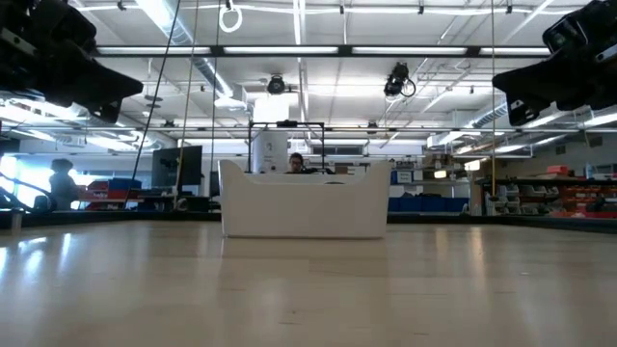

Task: Pick and place USB-C Cables
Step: Return to Home Position

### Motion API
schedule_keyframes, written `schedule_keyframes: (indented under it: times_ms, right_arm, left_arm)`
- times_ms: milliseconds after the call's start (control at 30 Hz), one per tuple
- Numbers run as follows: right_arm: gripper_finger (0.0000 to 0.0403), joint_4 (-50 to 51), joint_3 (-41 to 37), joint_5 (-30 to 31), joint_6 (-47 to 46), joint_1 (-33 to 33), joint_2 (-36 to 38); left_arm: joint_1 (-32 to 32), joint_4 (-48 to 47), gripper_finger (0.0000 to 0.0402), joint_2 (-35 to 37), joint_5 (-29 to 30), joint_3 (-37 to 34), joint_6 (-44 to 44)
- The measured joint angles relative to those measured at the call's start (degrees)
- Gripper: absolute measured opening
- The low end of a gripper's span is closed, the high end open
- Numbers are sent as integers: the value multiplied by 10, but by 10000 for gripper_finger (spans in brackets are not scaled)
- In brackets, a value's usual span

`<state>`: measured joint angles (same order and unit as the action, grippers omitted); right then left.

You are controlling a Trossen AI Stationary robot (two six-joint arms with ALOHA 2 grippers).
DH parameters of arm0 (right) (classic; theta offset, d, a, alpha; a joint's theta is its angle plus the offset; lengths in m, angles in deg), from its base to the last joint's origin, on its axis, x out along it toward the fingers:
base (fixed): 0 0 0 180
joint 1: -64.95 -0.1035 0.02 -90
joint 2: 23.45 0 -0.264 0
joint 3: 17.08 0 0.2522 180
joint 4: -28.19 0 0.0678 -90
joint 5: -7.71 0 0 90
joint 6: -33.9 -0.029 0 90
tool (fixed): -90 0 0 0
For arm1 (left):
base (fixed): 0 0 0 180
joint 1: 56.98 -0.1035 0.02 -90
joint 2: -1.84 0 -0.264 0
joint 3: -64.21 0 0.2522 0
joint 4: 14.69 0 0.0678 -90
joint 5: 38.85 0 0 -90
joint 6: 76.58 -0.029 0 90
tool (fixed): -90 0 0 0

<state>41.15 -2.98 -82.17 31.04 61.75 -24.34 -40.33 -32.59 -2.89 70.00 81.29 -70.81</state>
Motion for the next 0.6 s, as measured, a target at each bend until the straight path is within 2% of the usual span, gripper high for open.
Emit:
schedule_keyframes:
  times_ms: [300, 467, 600]
  right_arm:
    - [2, 0, 0, -2, 1, 0, -14]
    - [5, 0, 0, 1, 12, 0, -22]
    - [5, 0, 0, 3, 19, 0, -25]
  left_arm:
    - [-2, -6, 7, -1, 10, 0, -40]
    - [-11, 1, 13, -1, 12, 0, -91]
    - [-30, 0, 4, -1, -30, -1, -95]
